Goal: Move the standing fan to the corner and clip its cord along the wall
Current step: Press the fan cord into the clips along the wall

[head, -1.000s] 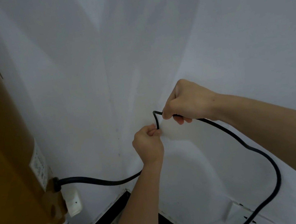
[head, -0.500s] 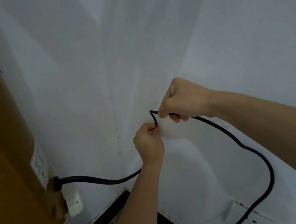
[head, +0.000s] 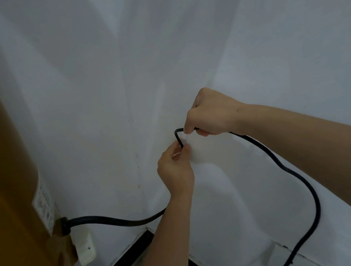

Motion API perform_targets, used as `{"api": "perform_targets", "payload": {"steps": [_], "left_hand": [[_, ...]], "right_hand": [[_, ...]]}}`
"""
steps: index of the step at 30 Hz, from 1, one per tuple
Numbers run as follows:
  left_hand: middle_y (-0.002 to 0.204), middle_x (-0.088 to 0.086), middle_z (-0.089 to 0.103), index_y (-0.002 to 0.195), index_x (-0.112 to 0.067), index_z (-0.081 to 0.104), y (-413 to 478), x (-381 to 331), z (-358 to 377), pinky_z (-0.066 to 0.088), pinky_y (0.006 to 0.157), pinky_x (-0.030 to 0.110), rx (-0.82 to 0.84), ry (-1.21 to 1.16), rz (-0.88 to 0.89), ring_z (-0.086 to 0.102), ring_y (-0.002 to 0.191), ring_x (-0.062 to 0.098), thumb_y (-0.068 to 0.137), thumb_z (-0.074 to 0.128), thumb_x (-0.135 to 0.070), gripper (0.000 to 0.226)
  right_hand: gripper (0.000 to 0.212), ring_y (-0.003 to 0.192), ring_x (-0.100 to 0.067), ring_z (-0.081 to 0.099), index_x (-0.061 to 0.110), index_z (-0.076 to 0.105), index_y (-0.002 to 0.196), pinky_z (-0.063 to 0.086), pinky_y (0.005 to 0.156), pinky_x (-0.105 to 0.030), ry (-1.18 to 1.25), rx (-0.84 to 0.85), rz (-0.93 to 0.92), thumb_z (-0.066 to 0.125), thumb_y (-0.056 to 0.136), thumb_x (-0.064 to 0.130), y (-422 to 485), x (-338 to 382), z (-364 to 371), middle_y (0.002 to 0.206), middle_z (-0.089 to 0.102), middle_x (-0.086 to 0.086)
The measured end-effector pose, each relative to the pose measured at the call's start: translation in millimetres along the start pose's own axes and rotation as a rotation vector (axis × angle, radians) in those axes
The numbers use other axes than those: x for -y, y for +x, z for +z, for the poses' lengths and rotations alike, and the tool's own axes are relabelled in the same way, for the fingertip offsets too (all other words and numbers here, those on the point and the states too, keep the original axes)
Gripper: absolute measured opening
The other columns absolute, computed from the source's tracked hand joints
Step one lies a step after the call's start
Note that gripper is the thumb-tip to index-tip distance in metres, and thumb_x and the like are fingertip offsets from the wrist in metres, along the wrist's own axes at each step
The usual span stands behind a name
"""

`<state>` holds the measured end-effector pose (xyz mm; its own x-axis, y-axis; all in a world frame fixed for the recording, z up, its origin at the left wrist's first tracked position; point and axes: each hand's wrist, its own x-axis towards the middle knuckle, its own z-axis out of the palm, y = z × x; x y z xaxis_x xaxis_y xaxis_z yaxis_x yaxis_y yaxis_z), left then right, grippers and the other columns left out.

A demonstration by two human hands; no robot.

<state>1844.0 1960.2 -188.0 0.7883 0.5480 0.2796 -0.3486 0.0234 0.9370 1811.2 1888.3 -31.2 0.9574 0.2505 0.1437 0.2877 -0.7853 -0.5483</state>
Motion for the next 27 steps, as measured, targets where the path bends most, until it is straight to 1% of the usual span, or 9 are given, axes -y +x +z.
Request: {"api": "perform_targets", "payload": {"steps": [2,7,10,13,15,19,23,25,27], "left_hand": [[0.075,-0.016,0.066,0.099,-0.014,0.074,2,0,1,0.049,0.070,0.015,-0.010,-0.025,-0.032,0.064,0.073,0.000,0.084,0.070,-0.022,0.017],[0.072,-0.018,0.067,0.089,-0.019,0.076,5,3,2,0.045,0.060,0.001,-0.037,-0.034,-0.065,0.061,0.065,-0.014,0.082,0.073,-0.023,0.009],[0.074,-0.016,0.069,0.086,-0.019,0.075,5,3,3,0.048,0.067,0.008,-0.050,-0.041,-0.078,0.063,0.068,-0.009,0.080,0.075,-0.020,0.007],[0.075,-0.009,0.067,0.082,-0.015,0.067,4,2,3,0.052,0.073,0.023,-0.085,-0.049,-0.066,0.063,0.070,0.002,0.077,0.076,-0.015,0.010],[0.074,-0.009,0.067,0.079,-0.016,0.066,3,2,3,0.052,0.071,0.023,-0.092,-0.060,-0.054,0.062,0.067,0.000,0.076,0.077,-0.015,0.011],[0.071,-0.012,0.068,0.070,-0.022,0.066,2,1,4,0.051,0.068,0.017,-0.085,-0.071,-0.044,0.063,0.063,-0.005,0.076,0.078,-0.018,0.014],[0.071,-0.011,0.069,0.078,-0.018,0.072,2,3,5,0.052,0.070,0.018,-0.085,-0.067,-0.055,0.065,0.068,0.002,0.077,0.077,-0.023,0.007],[0.072,-0.011,0.069,0.086,-0.012,0.075,2,4,5,0.051,0.070,0.017,-0.088,-0.053,-0.054,0.065,0.069,0.002,0.078,0.076,-0.023,0.013],[0.072,-0.012,0.068,0.088,-0.011,0.075,2,5,6,0.050,0.067,0.011,-0.094,-0.051,-0.054,0.064,0.067,-0.001,0.079,0.075,-0.023,0.015]], "right_hand": [[0.043,0.021,-0.008,0.029,0.012,0.040,0.035,0.027,0.037,-0.016,0.001,0.000,0.005,0.062,0.072,0.008,1,1,1,0.025,0.038,0.006],[0.041,0.018,-0.006,0.029,0.010,0.042,0.040,0.024,0.029,-0.010,-0.014,-0.016,0.008,0.061,0.077,0.008,4,5,2,0.021,0.035,0.007],[0.040,0.017,-0.005,0.029,0.010,0.041,0.042,0.023,0.028,-0.010,-0.020,-0.020,0.025,0.060,0.078,0.008,6,7,1,0.020,0.034,0.008],[0.038,0.025,-0.008,0.033,0.011,0.039,0.047,0.023,0.032,-0.013,-0.029,-0.053,0.032,0.060,0.078,0.010,9,8,0,0.021,0.035,0.009],[0.038,0.027,-0.008,0.031,0.012,0.035,0.049,0.022,0.031,-0.013,-0.030,-0.085,0.031,0.059,0.079,0.010,11,7,2,0.024,0.034,0.009],[0.040,0.018,-0.007,0.024,0.013,0.029,0.050,0.015,0.024,-0.009,-0.038,-0.114,0.034,0.057,0.078,0.010,13,6,3,0.024,0.029,0.010],[0.036,0.035,-0.013,0.032,0.012,0.034,0.051,0.020,0.027,-0.010,-0.060,-0.148,0.040,0.056,0.079,0.008,16,5,2,0.045,0.037,0.001],[0.032,0.029,-0.013,0.038,0.010,0.040,0.051,0.025,0.028,-0.010,-0.053,-0.145,0.064,0.055,0.078,0.007,15,2,0,0.041,0.043,0.000],[0.030,0.024,-0.010,0.038,0.009,0.043,0.051,0.026,0.028,-0.009,-0.048,-0.134,0.085,0.055,0.077,0.006,15,-1,-2,0.036,0.044,0.001]]}}
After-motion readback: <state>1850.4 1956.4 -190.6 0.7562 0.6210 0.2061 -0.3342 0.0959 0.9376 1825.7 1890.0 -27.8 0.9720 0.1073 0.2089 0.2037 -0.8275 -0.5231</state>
